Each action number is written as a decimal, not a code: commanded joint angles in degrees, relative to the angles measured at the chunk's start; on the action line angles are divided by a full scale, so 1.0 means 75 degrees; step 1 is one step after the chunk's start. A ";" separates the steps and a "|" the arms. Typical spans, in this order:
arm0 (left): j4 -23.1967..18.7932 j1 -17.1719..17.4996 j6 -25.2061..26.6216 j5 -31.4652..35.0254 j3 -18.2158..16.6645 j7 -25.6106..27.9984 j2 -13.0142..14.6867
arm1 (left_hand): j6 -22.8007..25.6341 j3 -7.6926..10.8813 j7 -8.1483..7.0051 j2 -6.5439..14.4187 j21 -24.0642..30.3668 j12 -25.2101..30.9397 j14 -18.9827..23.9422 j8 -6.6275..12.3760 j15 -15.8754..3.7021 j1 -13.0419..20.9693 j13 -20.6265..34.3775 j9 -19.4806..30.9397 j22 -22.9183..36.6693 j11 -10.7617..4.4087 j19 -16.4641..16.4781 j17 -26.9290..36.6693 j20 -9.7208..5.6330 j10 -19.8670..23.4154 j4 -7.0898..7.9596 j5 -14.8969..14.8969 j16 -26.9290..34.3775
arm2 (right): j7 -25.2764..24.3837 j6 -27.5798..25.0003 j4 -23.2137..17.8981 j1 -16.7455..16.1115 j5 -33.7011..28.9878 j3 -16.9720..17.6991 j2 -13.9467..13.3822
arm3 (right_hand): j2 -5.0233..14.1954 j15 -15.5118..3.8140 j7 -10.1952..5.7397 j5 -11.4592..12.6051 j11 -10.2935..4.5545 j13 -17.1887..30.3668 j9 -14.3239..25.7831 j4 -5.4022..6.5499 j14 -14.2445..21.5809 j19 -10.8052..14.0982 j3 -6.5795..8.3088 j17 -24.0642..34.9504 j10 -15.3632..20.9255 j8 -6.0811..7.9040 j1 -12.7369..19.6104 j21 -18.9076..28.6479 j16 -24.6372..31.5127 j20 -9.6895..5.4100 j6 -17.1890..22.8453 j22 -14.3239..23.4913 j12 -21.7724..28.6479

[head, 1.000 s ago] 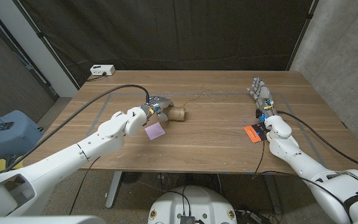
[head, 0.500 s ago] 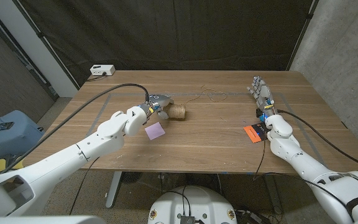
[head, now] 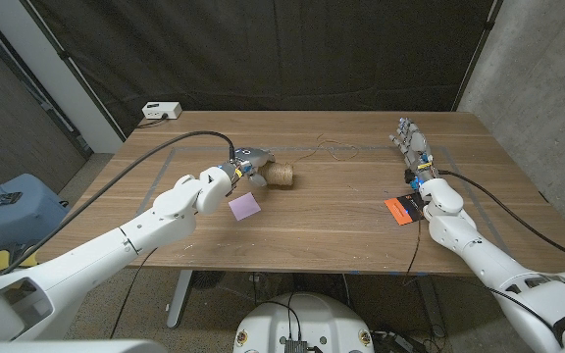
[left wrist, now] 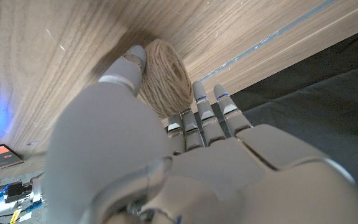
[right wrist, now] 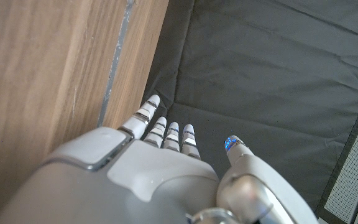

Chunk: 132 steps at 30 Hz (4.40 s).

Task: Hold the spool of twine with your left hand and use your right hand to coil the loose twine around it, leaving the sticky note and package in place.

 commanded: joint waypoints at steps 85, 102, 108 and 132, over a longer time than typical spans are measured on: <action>0.0487 -0.1071 -0.0841 -0.0354 0.0119 0.0516 -0.0879 | -0.0043 0.0229 0.0052 0.0295 0.0042 -0.0112 0.0118 0.0541 0.0015 -0.0090 0.0244 0.0276 0.0001 -0.0139 -0.0051 0.0094 0.0061 0.0284 0.0200 0.0287 -0.0005 | 0.0208 -0.1471 -0.1941 -0.0284 -0.0861 -0.0806 -0.0934 | 0.0187 -0.0304 -0.0183 -0.0098 -0.0240 0.0106 0.0099 -0.1262 0.0565 0.0583 0.0538 -0.0110 0.0913 0.0274 0.1241 0.0103 0.0120 -0.0397 0.0987 0.0040 0.0239; 0.0757 -0.1294 -0.0895 -0.0505 0.0121 0.0870 -0.1124 | -0.0154 0.0219 0.0073 0.0384 0.0037 -0.0152 0.0073 0.0511 0.0058 -0.0175 0.0283 0.0300 0.0004 -0.0101 -0.0098 0.0096 0.0095 0.0225 0.0246 0.0413 -0.0044 | 0.0423 -0.1838 -0.1832 0.0221 -0.1523 -0.1355 -0.0953 | 0.0252 -0.0436 -0.0414 -0.0072 -0.0439 0.0147 0.0117 -0.2028 0.0968 0.0972 0.0897 -0.0098 0.1412 0.0360 0.2434 0.0158 0.0180 -0.0523 0.1484 0.0049 0.0305; 0.0866 -0.1424 -0.0968 -0.0543 0.0197 0.0888 -0.1217 | -0.0196 0.0240 0.0100 0.0437 0.0036 -0.0167 0.0058 0.0494 0.0089 -0.0197 0.0296 0.0308 0.0005 -0.0068 -0.0115 0.0081 0.0129 0.0199 0.0258 0.0489 -0.0078 | 0.0546 -0.1849 -0.1786 0.0292 -0.1629 -0.1461 -0.0974 | 0.0174 -0.0437 -0.0612 -0.0033 -0.0533 0.0146 0.0111 -0.2106 0.1121 0.1124 0.0989 -0.0102 0.1663 0.0391 0.2914 0.0166 0.0191 -0.0493 0.1681 0.0047 0.0339; 0.0971 -0.1708 -0.1105 -0.0759 0.0336 0.0801 -0.1459 | 0.0067 0.0160 -0.0027 0.0452 0.0063 -0.0174 0.0086 0.0616 0.0043 -0.0221 0.0368 0.0348 0.0008 -0.0162 -0.0143 0.0110 0.0081 0.0282 0.0173 0.0835 -0.0080 | 0.0689 -0.1621 -0.1357 0.0730 -0.1953 -0.1600 -0.0912 | -0.0036 -0.0611 -0.0748 0.0054 -0.0758 0.0140 0.0104 -0.2130 0.1418 0.1432 0.1114 -0.0096 0.1962 0.0376 0.4040 0.0176 0.0211 -0.0594 0.1903 0.0051 0.0299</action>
